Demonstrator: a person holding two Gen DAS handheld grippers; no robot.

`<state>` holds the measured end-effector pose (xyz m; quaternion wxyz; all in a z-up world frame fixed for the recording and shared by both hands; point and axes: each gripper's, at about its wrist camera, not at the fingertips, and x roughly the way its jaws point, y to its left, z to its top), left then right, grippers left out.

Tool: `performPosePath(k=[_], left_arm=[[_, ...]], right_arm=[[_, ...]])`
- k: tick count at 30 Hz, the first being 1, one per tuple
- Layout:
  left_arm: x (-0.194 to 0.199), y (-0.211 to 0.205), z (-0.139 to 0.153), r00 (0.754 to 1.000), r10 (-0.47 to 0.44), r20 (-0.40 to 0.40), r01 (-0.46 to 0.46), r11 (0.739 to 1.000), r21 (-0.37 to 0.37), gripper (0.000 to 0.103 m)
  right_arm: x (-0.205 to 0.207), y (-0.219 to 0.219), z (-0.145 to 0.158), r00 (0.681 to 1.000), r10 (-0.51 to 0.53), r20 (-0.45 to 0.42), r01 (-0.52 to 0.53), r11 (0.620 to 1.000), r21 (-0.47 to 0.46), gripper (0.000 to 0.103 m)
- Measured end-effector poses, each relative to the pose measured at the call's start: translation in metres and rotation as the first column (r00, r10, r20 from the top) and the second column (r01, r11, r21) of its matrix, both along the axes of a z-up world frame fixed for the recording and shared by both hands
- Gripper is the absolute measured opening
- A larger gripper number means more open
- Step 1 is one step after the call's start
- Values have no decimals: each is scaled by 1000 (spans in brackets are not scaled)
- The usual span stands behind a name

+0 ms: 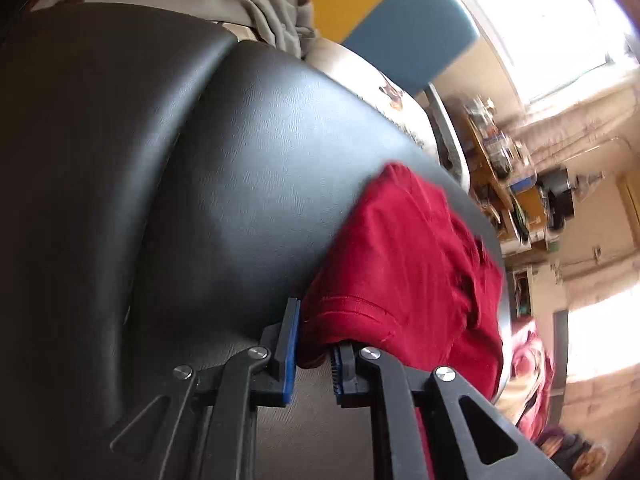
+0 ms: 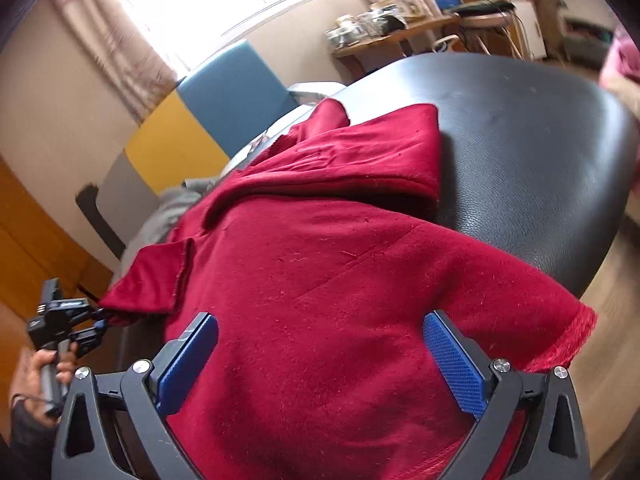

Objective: Fold clothes
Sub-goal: 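Grasp the sweater edge with the left gripper and lift it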

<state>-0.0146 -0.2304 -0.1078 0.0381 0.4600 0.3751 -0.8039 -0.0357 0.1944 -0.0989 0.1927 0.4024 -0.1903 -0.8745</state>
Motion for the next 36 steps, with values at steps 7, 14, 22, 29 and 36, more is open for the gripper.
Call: performPosePath(k=[7, 14, 22, 29, 36], left_arm=[[37, 107, 2, 941, -330, -80, 331, 944, 3, 28], [23, 189, -19, 879, -476, 19, 474, 878, 58, 38], [37, 155, -4, 952, -307, -12, 306, 951, -31, 47], [41, 140, -19, 963, -271, 1, 270, 962, 40, 49], [40, 139, -30, 957, -291, -12, 291, 957, 5, 58]], right_arm=[[-8, -1, -3, 1000, 10, 21, -12, 996, 91, 103], [-6, -2, -2, 993, 75, 92, -79, 996, 36, 103], [10, -16, -3, 973, 214, 89, -209, 976, -58, 103], [17, -16, -3, 967, 243, 75, -239, 969, -56, 103], [10, -28, 1, 971, 227, 75, -223, 973, -62, 103]])
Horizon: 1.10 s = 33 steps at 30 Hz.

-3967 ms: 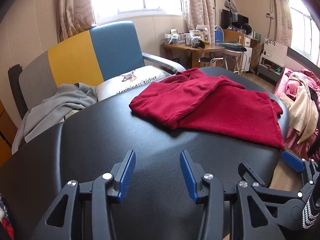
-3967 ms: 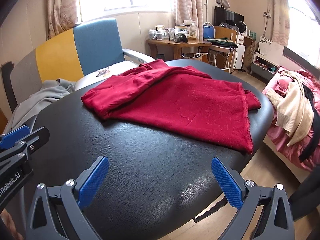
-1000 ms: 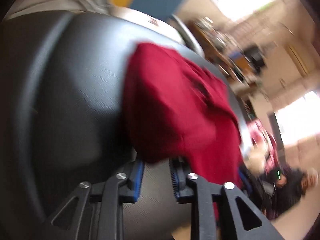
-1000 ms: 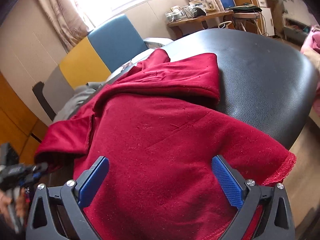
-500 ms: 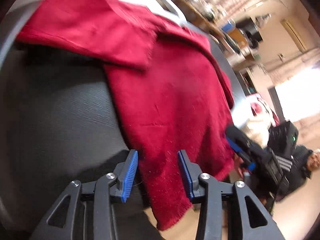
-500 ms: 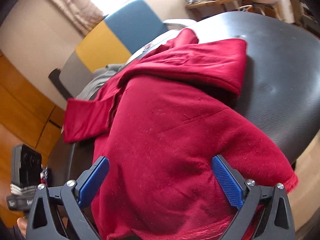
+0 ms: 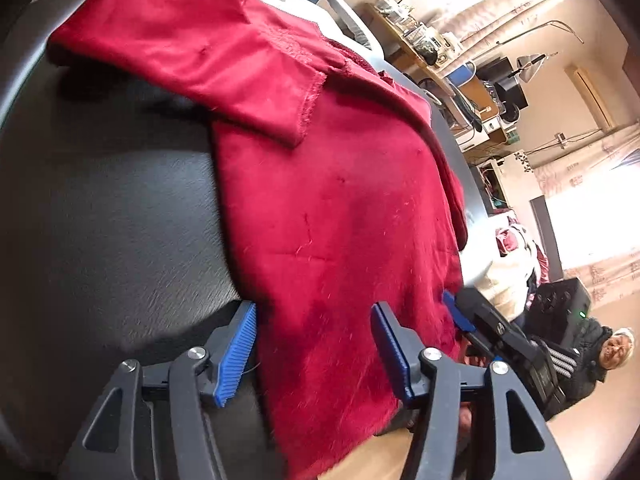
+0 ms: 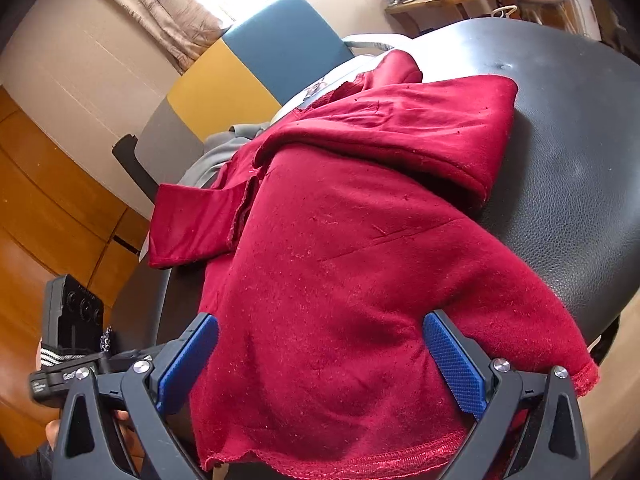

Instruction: Fold clothes

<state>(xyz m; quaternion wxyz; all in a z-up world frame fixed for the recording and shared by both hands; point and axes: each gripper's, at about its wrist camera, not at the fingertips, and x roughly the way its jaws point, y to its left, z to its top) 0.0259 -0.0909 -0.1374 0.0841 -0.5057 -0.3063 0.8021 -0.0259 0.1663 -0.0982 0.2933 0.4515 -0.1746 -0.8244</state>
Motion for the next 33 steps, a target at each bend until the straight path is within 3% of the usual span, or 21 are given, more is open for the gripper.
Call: performPosePath(k=[2, 3, 6, 9, 12, 14, 17, 22, 25, 26, 28, 31, 33], left_arm=[[-6, 8, 2, 1000, -13, 4, 13, 997, -77, 43], [-13, 15, 2, 999, -41, 12, 42, 994, -105, 7], [-17, -3, 2, 1000, -5, 6, 5, 1000, 10, 9], [-3, -47, 34, 991, 75, -111, -72, 997, 30, 9], [26, -107, 71, 957, 183, -226, -178, 983, 43, 9], [51, -145, 85, 933, 251, -257, -250, 968, 37, 9], [75, -179, 81, 923, 303, -239, -310, 951, 6, 9], [88, -196, 41, 926, 351, -141, -354, 935, 3, 9], [97, -197, 23, 921, 373, -110, -372, 928, 29, 9], [96, -196, 22, 920, 376, -109, -375, 927, 31, 9], [90, -191, 26, 919, 376, -116, -376, 926, 20, 9], [93, -194, 32, 917, 373, -142, -380, 925, -28, 10], [95, -198, 34, 914, 374, -157, -385, 921, -51, 10]], right_arm=[[2, -2, 0, 1000, -1, -13, 1, 1000, 9, 103], [4, -3, 1, 1000, -3, -16, 3, 1000, 12, 103], [3, -6, 6, 1000, -16, 16, 16, 1000, 16, 103], [-1, -8, 20, 998, 14, 64, -10, 998, -67, 103], [5, -8, 47, 999, 26, -39, -29, 995, -96, 103], [12, -13, 67, 990, 32, -135, -39, 998, -54, 103], [21, -27, 82, 966, 50, -252, -37, 998, 56, 103], [25, -86, 57, 962, 177, -210, -135, 970, 201, 103], [26, -126, 37, 949, 244, -201, -165, 924, 346, 102], [23, -136, 29, 947, 261, -189, -172, 904, 390, 98], [16, -152, 14, 945, 295, -138, -202, 863, 462, 73], [9, -159, 17, 919, 362, -156, -211, 787, 580, 19], [7, -159, 34, 886, 398, -238, -131, 707, 695, 15]])
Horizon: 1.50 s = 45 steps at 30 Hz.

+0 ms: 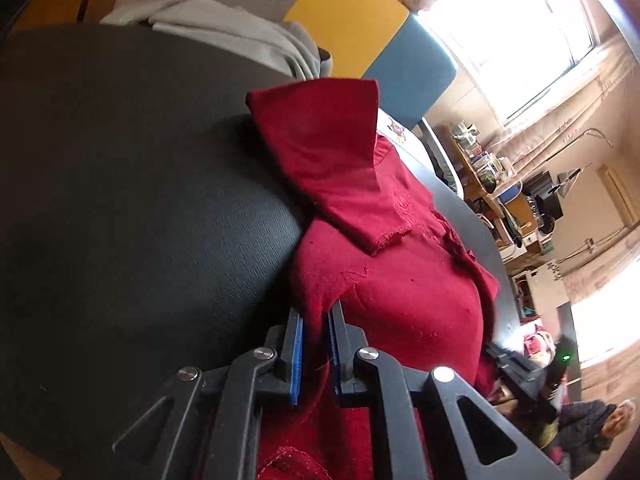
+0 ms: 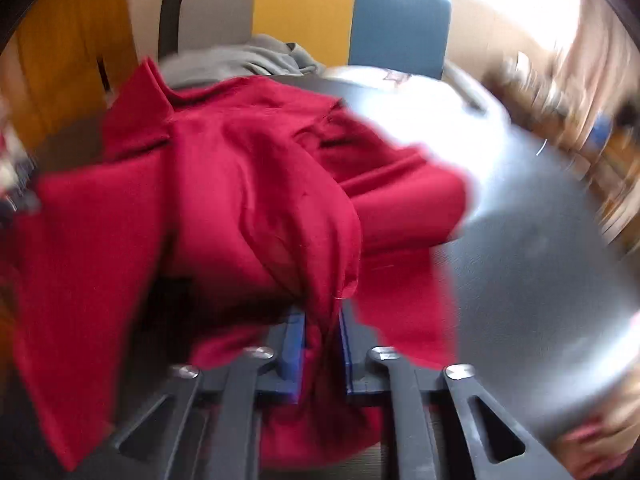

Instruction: Fold clothes

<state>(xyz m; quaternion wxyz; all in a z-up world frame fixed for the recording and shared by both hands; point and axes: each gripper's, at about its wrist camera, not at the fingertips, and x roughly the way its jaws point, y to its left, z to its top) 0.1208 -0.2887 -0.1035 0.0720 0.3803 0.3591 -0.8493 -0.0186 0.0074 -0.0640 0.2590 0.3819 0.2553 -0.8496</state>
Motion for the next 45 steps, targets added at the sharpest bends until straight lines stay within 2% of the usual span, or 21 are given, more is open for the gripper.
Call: performPosePath(k=[1, 4, 8, 10, 12, 13, 16, 18, 20, 22, 24, 26, 27, 29, 31, 34, 35, 38, 41, 43, 45], left_arm=[[-1, 1, 2, 1000, 2, -3, -2, 1000, -7, 10], [3, 12, 6, 1000, 3, -23, -4, 1000, -10, 10], [7, 28, 10, 999, -12, -49, 13, 1000, 20, 10], [9, 31, 10, 1000, -6, -29, 7, 1000, 10, 10], [13, 33, 9, 1000, 8, -10, -8, 1000, 3, 10], [15, 33, 9, 1000, 16, -1, -16, 1000, 1, 10], [17, 34, 8, 1000, 25, 14, -25, 1000, 3, 10], [15, 36, 6, 1000, 12, 23, -12, 1000, 2, 10], [11, 42, 3, 999, -3, 42, 4, 1000, -17, 10], [7, 48, 2, 998, -13, 59, 15, 999, -40, 10], [5, 55, 3, 996, -17, 82, 25, 995, -96, 10], [4, 57, 3, 994, -7, 113, 24, 988, -153, 10], [5, 56, 0, 991, 1, 130, 21, 986, -166, 10], [8, 51, -8, 984, 25, 174, 10, 981, -195, 10], [14, 46, -17, 977, 47, 210, -1, 977, -214, 11], [22, 41, -28, 974, 60, 218, -16, 980, -199, 12], [24, 42, -27, 973, 63, 220, -16, 978, -207, 12], [30, 46, -17, 981, 58, 183, -23, 982, -185, 12], [37, 51, 5, 993, 54, 101, -33, 980, -196, 12], [35, 60, 25, 999, 27, 42, -16, 970, -242, 12], [29, 81, 46, 998, -60, -14, 53, 957, -285, 14]], right_arm=[[-4, 4, 11, 997, -9, -75, 13, 999, 50, 15], [-36, 34, 55, 965, -93, -246, 120, 988, 100, 15], [-87, 78, 122, 881, -276, -384, 297, 955, -3, 15], [-113, 91, 139, 855, -358, -375, 348, 932, -97, 29], [-139, 103, 152, 845, -429, -320, 379, 902, -209, 71], [-142, 108, 153, 855, -435, -283, 368, 893, -261, 73], [-135, 105, 144, 900, -381, -210, 304, 896, -325, 73], [-119, 92, 119, 957, -260, -127, 207, 923, -325, 73], [-99, 72, 84, 990, -138, -39, 121, 950, -289, 73], [-78, 49, 41, 999, -27, 41, 35, 974, -223, 69], [-53, 30, -3, 995, 42, 90, -31, 992, -123, 59], [-41, 20, -38, 994, 63, 95, -60, 998, -28, 53], [-41, 19, -46, 995, 71, 76, -71, 997, -8, 57], [-52, 24, -46, 998, 52, 35, -53, 999, 13, 66], [-77, 32, -47, 1000, 5, -23, -4, 996, 84, 66], [-120, 42, -45, 987, -62, -145, 94, 969, 230, 68], [-129, 48, -40, 988, -77, -135, 104, 972, 211, 72], [-135, 63, -14, 982, -115, -147, 137, 980, 143, 73], [-115, 78, 4, 996, -85, -40, 84, 996, -14, 73], [-97, 79, -1, 999, -36, -6, 36, 999, 2, 73], [-76, 76, -16, 999, 4, 38, -5, 1000, 20, 73]])
